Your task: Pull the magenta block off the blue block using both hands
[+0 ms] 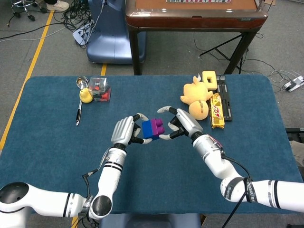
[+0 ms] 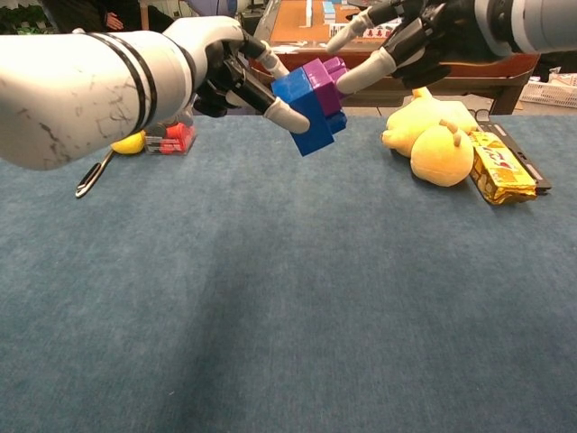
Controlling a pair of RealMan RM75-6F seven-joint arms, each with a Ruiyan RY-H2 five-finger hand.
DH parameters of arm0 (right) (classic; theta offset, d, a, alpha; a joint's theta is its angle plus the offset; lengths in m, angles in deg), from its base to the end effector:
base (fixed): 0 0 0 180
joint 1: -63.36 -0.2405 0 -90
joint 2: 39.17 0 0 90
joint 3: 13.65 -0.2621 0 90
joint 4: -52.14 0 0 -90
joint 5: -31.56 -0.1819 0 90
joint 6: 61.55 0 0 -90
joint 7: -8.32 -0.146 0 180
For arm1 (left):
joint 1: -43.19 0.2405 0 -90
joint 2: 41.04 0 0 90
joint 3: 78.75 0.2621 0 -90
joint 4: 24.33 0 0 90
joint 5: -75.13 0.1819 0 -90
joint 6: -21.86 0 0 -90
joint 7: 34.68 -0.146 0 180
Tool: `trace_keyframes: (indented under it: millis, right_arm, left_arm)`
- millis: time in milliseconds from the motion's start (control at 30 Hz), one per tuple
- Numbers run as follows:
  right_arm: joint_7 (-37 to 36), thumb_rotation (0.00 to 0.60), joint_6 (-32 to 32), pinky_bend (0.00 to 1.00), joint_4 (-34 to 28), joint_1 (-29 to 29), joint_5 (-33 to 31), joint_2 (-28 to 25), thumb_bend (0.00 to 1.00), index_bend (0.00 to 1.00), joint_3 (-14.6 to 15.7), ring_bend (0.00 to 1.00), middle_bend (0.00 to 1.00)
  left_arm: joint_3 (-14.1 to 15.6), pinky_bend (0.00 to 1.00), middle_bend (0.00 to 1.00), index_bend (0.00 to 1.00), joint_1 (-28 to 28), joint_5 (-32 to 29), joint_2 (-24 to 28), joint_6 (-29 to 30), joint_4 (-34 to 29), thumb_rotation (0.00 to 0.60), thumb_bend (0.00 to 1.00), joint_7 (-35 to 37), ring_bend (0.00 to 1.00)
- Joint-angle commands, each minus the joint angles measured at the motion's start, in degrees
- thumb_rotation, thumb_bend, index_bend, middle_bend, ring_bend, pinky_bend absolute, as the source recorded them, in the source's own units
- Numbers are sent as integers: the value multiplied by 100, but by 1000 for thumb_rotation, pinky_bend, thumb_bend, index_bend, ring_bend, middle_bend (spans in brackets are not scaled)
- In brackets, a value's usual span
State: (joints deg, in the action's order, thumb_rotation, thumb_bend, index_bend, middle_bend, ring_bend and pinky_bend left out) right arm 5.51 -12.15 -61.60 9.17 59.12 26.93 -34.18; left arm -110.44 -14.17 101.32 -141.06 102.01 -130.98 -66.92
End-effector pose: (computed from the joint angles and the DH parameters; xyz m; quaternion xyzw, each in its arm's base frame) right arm -0.0672 -0.3509 0.1035 0.5520 -0.6620 0.4424 0.2476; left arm -0.0082 0.3421 0.0195 -0.5389 -0.5842 -0.4802 0.3710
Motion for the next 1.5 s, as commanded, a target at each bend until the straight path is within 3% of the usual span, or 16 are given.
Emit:
trace_keyframes:
  millis: [33, 1500]
  right_arm:
    - [1, 600, 8, 1000, 6, -8, 0, 20, 0, 264, -1, 1000, 1000]
    - [100, 600, 59, 1000, 234, -119, 20, 415, 0, 398, -3, 1000, 1000]
  left_arm:
    - [2, 1000, 943, 623, -3, 0, 1, -3, 0, 600, 7, 5, 981]
    - [47, 1000, 943, 625, 52, 24, 72, -73, -40, 600, 6, 203, 982]
